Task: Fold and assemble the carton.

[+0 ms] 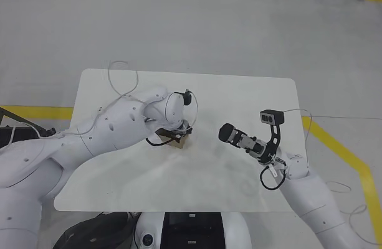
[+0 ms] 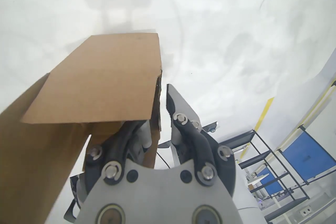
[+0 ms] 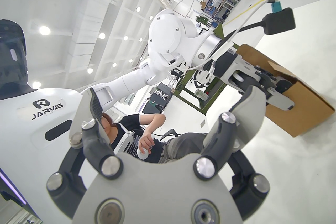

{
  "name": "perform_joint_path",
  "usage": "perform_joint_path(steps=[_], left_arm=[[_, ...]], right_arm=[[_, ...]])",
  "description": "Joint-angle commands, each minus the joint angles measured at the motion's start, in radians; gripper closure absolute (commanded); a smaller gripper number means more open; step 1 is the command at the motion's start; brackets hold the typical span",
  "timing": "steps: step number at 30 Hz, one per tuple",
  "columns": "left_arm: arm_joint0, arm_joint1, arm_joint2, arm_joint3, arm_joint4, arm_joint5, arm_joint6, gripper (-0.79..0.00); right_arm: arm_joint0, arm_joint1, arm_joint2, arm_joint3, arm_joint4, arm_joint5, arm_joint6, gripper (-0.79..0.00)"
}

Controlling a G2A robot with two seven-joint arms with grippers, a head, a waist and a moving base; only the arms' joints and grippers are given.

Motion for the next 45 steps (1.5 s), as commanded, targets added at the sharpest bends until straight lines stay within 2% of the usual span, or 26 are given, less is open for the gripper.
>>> perform_joint_path(steps=[1, 5, 8, 11, 15, 18, 21, 24, 30, 33, 39, 43, 45], left_arm=[[-0.002, -0.030, 0.000, 0.031, 0.017, -0.020, -0.020, -0.785], [-0.015, -0.077, 0.000, 0.063, 0.016, -0.035, -0.034, -0.785], [-0.034, -0.097, 0.000, 0.053, -0.026, -0.024, -0.023, -0.785], [-0.053, -0.097, 0.000, 0.017, -0.083, 0.004, 0.004, -0.785], [-0.056, -0.069, 0.000, -0.040, -0.150, 0.026, 0.026, -0.785], [-0.058, -0.030, 0.000, -0.086, -0.208, 0.054, 0.055, -0.785], [-0.071, 0.023, -0.003, -0.140, -0.288, 0.094, 0.095, -0.785], [-0.057, 0.089, -0.069, -0.201, -0.362, 0.108, 0.115, -0.785], [0.097, 0.234, -0.276, -0.294, -0.430, 0.014, 0.208, -0.785], [0.182, 0.297, -0.377, -0.320, -0.448, -0.020, 0.226, -0.785], [0.361, 0.391, -0.571, -0.356, -0.492, -0.178, 0.287, -0.785], [0.487, 0.439, -0.691, -0.363, -0.509, -0.345, 0.323, -0.785], [0.549, 0.458, -0.747, -0.362, -0.546, -0.445, 0.306, -0.785]], right_arm=[[-0.001, 0.000, 0.002, 0.003, 0.004, 0.000, 0.000, -0.785], [-0.001, -0.001, 0.005, 0.008, 0.006, 0.003, 0.001, -0.785], [-0.001, -0.002, 0.006, 0.008, 0.005, 0.005, 0.003, -0.785], [0.000, -0.004, 0.006, 0.006, 0.003, 0.010, 0.006, -0.785], [0.004, -0.006, 0.003, 0.004, -0.002, 0.018, 0.008, -0.785], [0.005, -0.007, 0.003, 0.004, -0.005, 0.021, 0.008, -0.785], [0.006, -0.008, 0.004, 0.002, -0.009, 0.022, 0.008, -0.785], [0.008, -0.009, 0.006, -0.002, -0.013, 0.024, 0.005, -0.785], [0.014, -0.013, 0.002, -0.007, -0.032, 0.030, -0.006, -0.785], [0.017, -0.016, -0.002, -0.007, -0.048, 0.033, -0.014, -0.785], [0.022, -0.020, -0.008, -0.006, -0.082, 0.038, -0.034, -0.785], [0.028, -0.024, -0.018, -0.007, -0.118, 0.054, -0.046, -0.785], [0.032, -0.026, -0.023, -0.010, -0.130, 0.060, -0.055, -0.785]])
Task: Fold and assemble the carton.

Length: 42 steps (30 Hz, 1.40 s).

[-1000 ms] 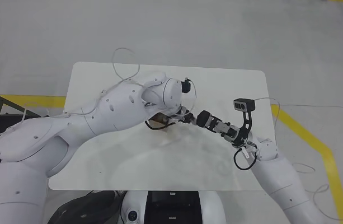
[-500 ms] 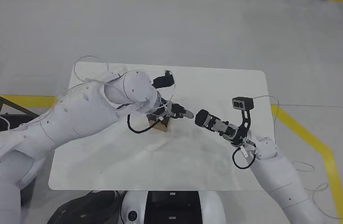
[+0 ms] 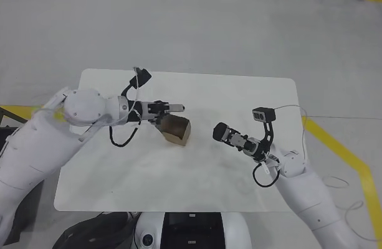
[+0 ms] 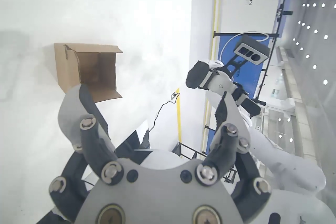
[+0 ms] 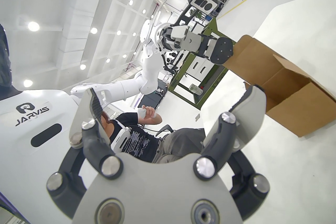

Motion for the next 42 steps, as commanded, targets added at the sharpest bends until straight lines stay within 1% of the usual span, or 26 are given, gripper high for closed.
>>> perform_joint_path(steps=[1, 4, 7, 10, 12, 14, 15, 16, 18, 21, 24, 26, 27, 30, 41, 42], left_arm=[[0.064, 0.019, -0.063, -0.005, -0.029, -0.123, -0.026, -0.785], [0.140, 0.042, -0.142, -0.022, -0.040, -0.234, -0.019, -0.785], [0.214, 0.061, -0.220, -0.030, -0.044, -0.292, 0.018, -0.785], [0.289, 0.077, -0.292, -0.032, -0.021, -0.329, 0.061, -0.785], [0.339, 0.087, -0.331, -0.043, 0.050, -0.333, 0.104, -0.785], [0.384, 0.097, -0.362, -0.069, 0.167, -0.346, 0.147, -0.785], [0.408, 0.101, -0.375, -0.085, 0.250, -0.354, 0.184, -0.785], [0.439, 0.103, -0.384, -0.097, 0.321, -0.337, 0.232, -0.785], [0.494, 0.106, -0.403, -0.138, 0.411, -0.336, 0.322, -0.785], [0.573, 0.109, -0.436, -0.170, 0.521, -0.331, 0.434, -0.785], [0.633, 0.111, -0.464, -0.190, 0.615, -0.322, 0.483, -0.785], [0.664, 0.111, -0.477, -0.204, 0.691, -0.299, 0.513, -0.785], [0.676, 0.110, -0.477, -0.211, 0.707, -0.295, 0.526, -0.785], [0.676, 0.110, -0.477, -0.211, 0.707, -0.295, 0.526, -0.785], [0.676, 0.110, -0.477, -0.211, 0.707, -0.295, 0.526, -0.785], [0.676, 0.110, -0.477, -0.211, 0.707, -0.295, 0.526, -0.785]], right_arm=[[0.003, -0.002, -0.005, -0.002, -0.009, 0.005, -0.009, -0.785], [0.006, -0.005, -0.011, -0.006, -0.020, 0.008, -0.017, -0.785], [0.010, -0.008, -0.017, -0.006, -0.033, 0.013, -0.024, -0.785], [0.012, -0.009, -0.017, -0.006, -0.044, 0.016, -0.029, -0.785], [0.015, -0.009, -0.015, -0.005, -0.055, 0.023, -0.031, -0.785], [0.022, -0.009, -0.014, -0.004, -0.074, 0.034, -0.033, -0.785], [0.028, -0.010, -0.015, -0.004, -0.082, 0.040, -0.035, -0.785], [0.034, -0.011, -0.016, -0.005, -0.088, 0.045, -0.037, -0.785], [0.049, -0.013, -0.019, -0.004, -0.107, 0.055, -0.039, -0.785], [0.072, -0.017, -0.029, -0.006, -0.134, 0.067, -0.033, -0.785], [0.092, -0.020, -0.037, -0.002, -0.162, 0.065, -0.030, -0.785], [0.101, -0.022, -0.048, -0.003, -0.173, 0.051, -0.017, -0.785], [0.105, -0.023, -0.051, 0.000, -0.175, 0.043, -0.013, -0.785], [0.113, -0.027, -0.061, 0.014, -0.164, 0.017, -0.015, -0.785], [0.114, -0.028, -0.061, 0.017, -0.163, 0.017, -0.018, -0.785], [0.119, -0.027, -0.055, 0.020, -0.192, 0.033, -0.030, -0.785]])
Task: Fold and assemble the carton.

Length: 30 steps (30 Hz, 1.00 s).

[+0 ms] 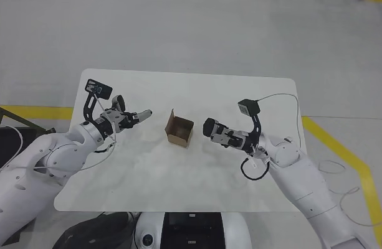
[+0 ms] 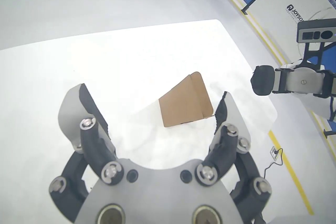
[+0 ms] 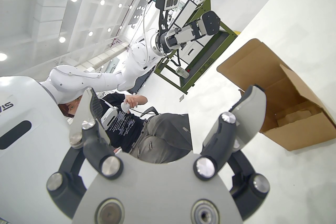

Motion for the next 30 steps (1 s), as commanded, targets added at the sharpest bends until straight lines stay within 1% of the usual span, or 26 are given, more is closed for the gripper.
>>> perform_joint_path(steps=[1, 3, 5, 6, 9, 11, 12, 16, 18, 19, 21, 25, 27, 30], left_arm=[[0.002, -0.003, -0.002, 0.004, -0.003, 0.013, 0.017, -0.785], [0.015, -0.011, -0.001, 0.016, -0.054, 0.065, 0.037, -0.785], [0.007, -0.017, -0.018, 0.041, -0.087, 0.083, 0.055, -0.785], [0.006, -0.019, -0.022, 0.054, -0.073, 0.085, 0.070, -0.785], [-0.002, -0.025, -0.028, 0.104, -0.027, 0.047, 0.113, -0.785], [-0.013, -0.029, -0.025, 0.136, 0.032, -0.022, 0.135, -0.785], [-0.022, -0.030, -0.022, 0.152, 0.075, -0.070, 0.153, -0.785], [-0.061, -0.033, 0.006, 0.230, 0.345, -0.340, 0.266, -0.785], [-0.080, -0.037, 0.021, 0.270, 0.488, -0.431, 0.342, -0.785], [-0.087, -0.039, 0.031, 0.285, 0.527, -0.480, 0.386, -0.785], [-0.103, -0.045, 0.039, 0.321, 0.593, -0.524, 0.448, -0.785], [-0.129, -0.055, 0.058, 0.353, 0.672, -0.613, 0.537, -0.785], [-0.141, -0.060, 0.070, 0.361, 0.718, -0.650, 0.567, -0.785], [-0.158, -0.067, 0.092, 0.369, 0.806, -0.705, 0.607, -0.785]], right_arm=[[0.009, 0.001, 0.012, -0.004, -0.077, 0.028, -0.036, -0.785], [0.010, -0.001, 0.017, -0.016, -0.149, 0.011, -0.082, -0.785], [0.014, -0.003, 0.020, -0.015, -0.226, -0.030, -0.113, -0.785], [0.017, -0.004, 0.019, -0.012, -0.253, -0.062, -0.122, -0.785], [0.029, -0.007, 0.012, 0.016, -0.315, -0.133, -0.138, -0.785], [0.036, -0.009, 0.013, 0.042, -0.354, -0.166, -0.158, -0.785], [0.041, -0.010, 0.015, 0.055, -0.374, -0.180, -0.171, -0.785], [0.065, -0.019, 0.010, 0.107, -0.470, -0.195, -0.230, -0.785], [0.074, -0.025, 0.001, 0.120, -0.503, -0.195, -0.265, -0.785], [0.079, -0.027, -0.002, 0.127, -0.523, -0.195, -0.282, -0.785], [0.085, -0.033, -0.011, 0.136, -0.547, -0.195, -0.318, -0.785], [0.102, -0.041, -0.031, 0.154, -0.617, -0.195, -0.372, -0.785], [0.113, -0.046, -0.039, 0.170, -0.673, -0.195, -0.408, -0.785], [0.135, -0.056, -0.044, 0.212, -0.806, -0.195, -0.494, -0.785]])
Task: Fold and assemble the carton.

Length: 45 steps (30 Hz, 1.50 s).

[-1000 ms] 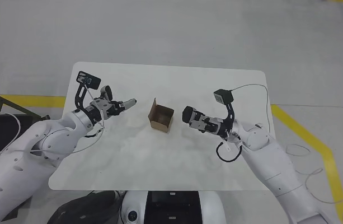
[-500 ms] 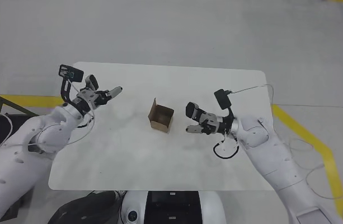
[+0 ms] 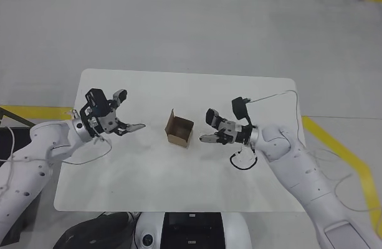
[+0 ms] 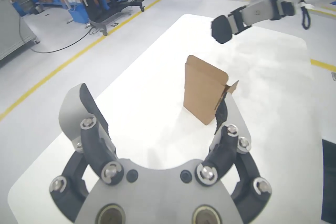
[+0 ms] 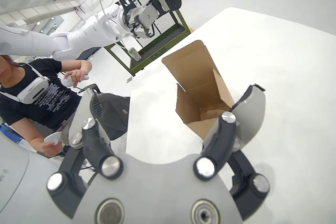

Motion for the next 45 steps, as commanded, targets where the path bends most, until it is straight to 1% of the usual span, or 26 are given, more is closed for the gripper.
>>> perform_joint_path(steps=[1, 3, 6, 8, 10, 11, 12, 14, 25, 27, 29, 32, 35, 36, 37, 39, 45], left_arm=[[-0.010, -0.004, 0.014, 0.008, 0.084, -0.024, 0.020, -0.785], [-0.018, -0.007, 0.019, 0.018, 0.156, -0.022, 0.042, -0.785], [-0.028, -0.009, 0.013, 0.045, 0.215, -0.035, 0.072, -0.785], [-0.030, -0.008, 0.000, 0.063, 0.225, -0.050, 0.091, -0.785], [-0.029, -0.008, -0.013, 0.083, 0.216, -0.063, 0.102, -0.785], [-0.029, -0.008, -0.013, 0.083, 0.216, -0.063, 0.102, -0.785], [-0.029, -0.008, -0.013, 0.083, 0.216, -0.063, 0.102, -0.785], [-0.029, -0.008, -0.013, 0.083, 0.216, -0.063, 0.102, -0.785], [-0.029, -0.008, -0.013, 0.083, 0.216, -0.063, 0.102, -0.785], [-0.029, -0.008, -0.013, 0.083, 0.216, -0.063, 0.102, -0.785], [-0.029, -0.008, -0.013, 0.083, 0.216, -0.063, 0.102, -0.785], [-0.029, -0.008, -0.013, 0.083, 0.216, -0.063, 0.102, -0.785], [-0.029, -0.008, -0.013, 0.083, 0.216, -0.063, 0.102, -0.785], [-0.029, -0.008, -0.013, 0.083, 0.216, -0.063, 0.102, -0.785], [-0.029, -0.008, -0.013, 0.083, 0.216, -0.063, 0.102, -0.785], [-0.029, -0.008, -0.013, 0.083, 0.216, -0.063, 0.102, -0.785], [-0.029, -0.008, -0.013, 0.083, 0.216, -0.063, 0.102, -0.785]], right_arm=[[0.012, -0.008, -0.004, 0.029, -0.098, 0.000, -0.076, -0.785], [0.025, -0.017, -0.006, 0.055, -0.183, 0.012, -0.146, -0.785], [0.039, -0.027, -0.004, 0.076, -0.304, 0.046, -0.253, -0.785], [0.045, -0.032, -0.006, 0.088, -0.380, 0.080, -0.309, -0.785], [0.051, -0.038, -0.012, 0.095, -0.455, 0.137, -0.359, -0.785], [0.050, -0.042, -0.023, 0.096, -0.480, 0.148, -0.382, -0.785], [0.051, -0.047, -0.036, 0.105, -0.483, 0.134, -0.397, -0.785], [0.063, -0.059, -0.068, 0.147, -0.423, 0.045, -0.399, -0.785], [0.062, -0.059, -0.068, 0.144, -0.425, 0.051, -0.398, -0.785], [0.065, -0.056, -0.059, 0.118, -0.496, 0.116, -0.387, -0.785], [0.064, -0.053, -0.060, 0.101, -0.570, 0.121, -0.409, -0.785], [0.075, -0.055, -0.065, 0.122, -0.630, 0.110, -0.456, -0.785], [0.098, -0.061, -0.071, 0.157, -0.700, 0.154, -0.515, -0.785], [0.106, -0.064, -0.072, 0.178, -0.720, 0.189, -0.534, -0.785], [0.111, -0.069, -0.074, 0.196, -0.730, 0.224, -0.554, -0.785], [0.123, -0.079, -0.082, 0.231, -0.728, 0.253, -0.592, -0.785], [0.183, -0.115, -0.120, 0.352, -0.726, 0.351, -0.598, -0.785]])
